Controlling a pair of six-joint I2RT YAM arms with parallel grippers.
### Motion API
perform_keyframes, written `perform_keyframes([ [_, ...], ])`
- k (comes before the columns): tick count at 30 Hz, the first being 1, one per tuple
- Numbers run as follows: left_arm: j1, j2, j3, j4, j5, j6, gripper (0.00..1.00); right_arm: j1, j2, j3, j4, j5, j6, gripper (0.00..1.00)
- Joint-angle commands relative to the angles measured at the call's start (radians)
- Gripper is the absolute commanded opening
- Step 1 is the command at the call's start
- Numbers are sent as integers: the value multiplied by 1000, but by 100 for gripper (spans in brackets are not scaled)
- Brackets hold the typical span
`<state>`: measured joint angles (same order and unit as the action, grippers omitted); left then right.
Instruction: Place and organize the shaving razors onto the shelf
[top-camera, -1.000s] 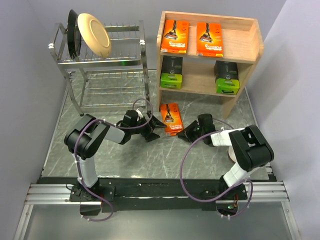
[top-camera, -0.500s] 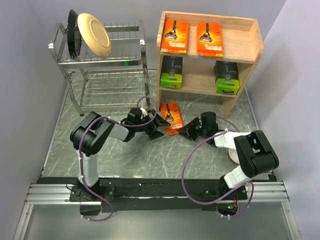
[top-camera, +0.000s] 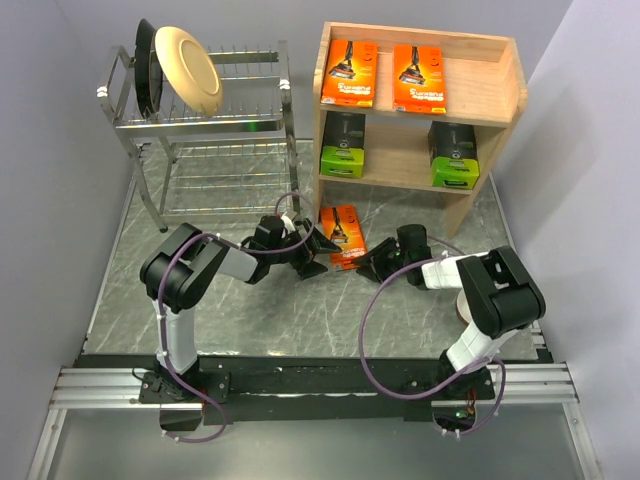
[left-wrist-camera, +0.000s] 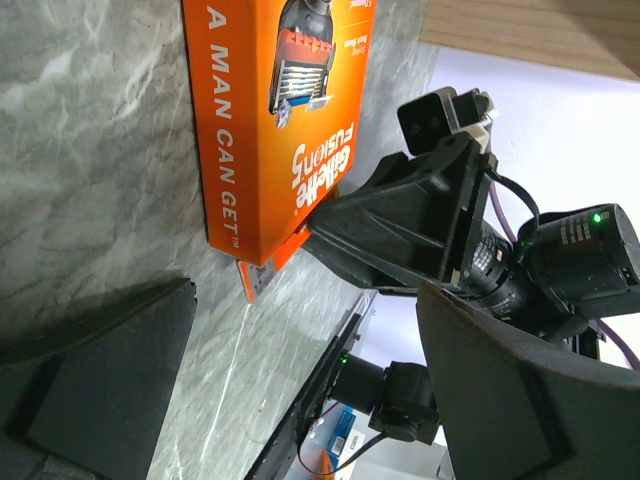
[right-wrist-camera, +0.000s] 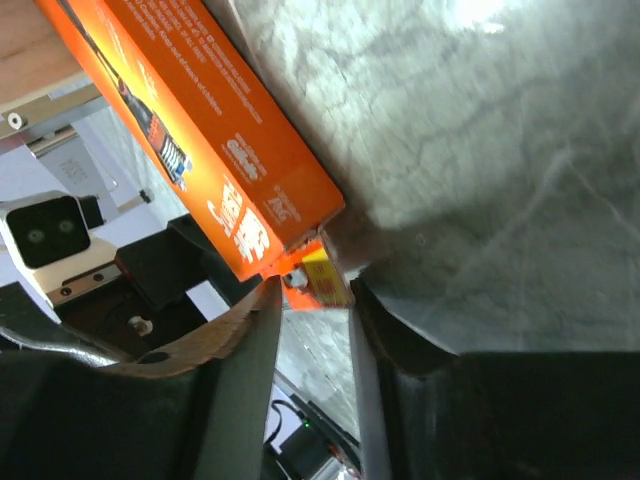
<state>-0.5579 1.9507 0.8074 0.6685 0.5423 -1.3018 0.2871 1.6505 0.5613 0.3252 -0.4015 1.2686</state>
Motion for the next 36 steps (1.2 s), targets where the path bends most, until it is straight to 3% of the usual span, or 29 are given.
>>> perform_keyframes([
  [1,-10,24,-2,-47,-13,29,99,-3,51,32,63,29,14,34],
  [2,-10,27,-2,-38,-12,24,100,-5,52,35,78,21,12,24],
  [5,-11,36,1,-33,-10,13,99,-3,49,43,87,-5,3,10],
  [10,-11,59,7,3,-4,-19,99,-3,-20,38,60,-34,-6,2],
  [16,-11,90,32,66,38,-39,97,29,-119,64,-161,-39,29,0],
  [21,-11,85,19,92,45,-56,93,70,-182,91,-187,-37,43,0],
  [26,-11,68,16,120,85,-42,74,75,-163,80,-184,-31,38,0],
  [36,-11,60,30,163,120,-36,60,73,-196,52,-216,-17,3,0],
])
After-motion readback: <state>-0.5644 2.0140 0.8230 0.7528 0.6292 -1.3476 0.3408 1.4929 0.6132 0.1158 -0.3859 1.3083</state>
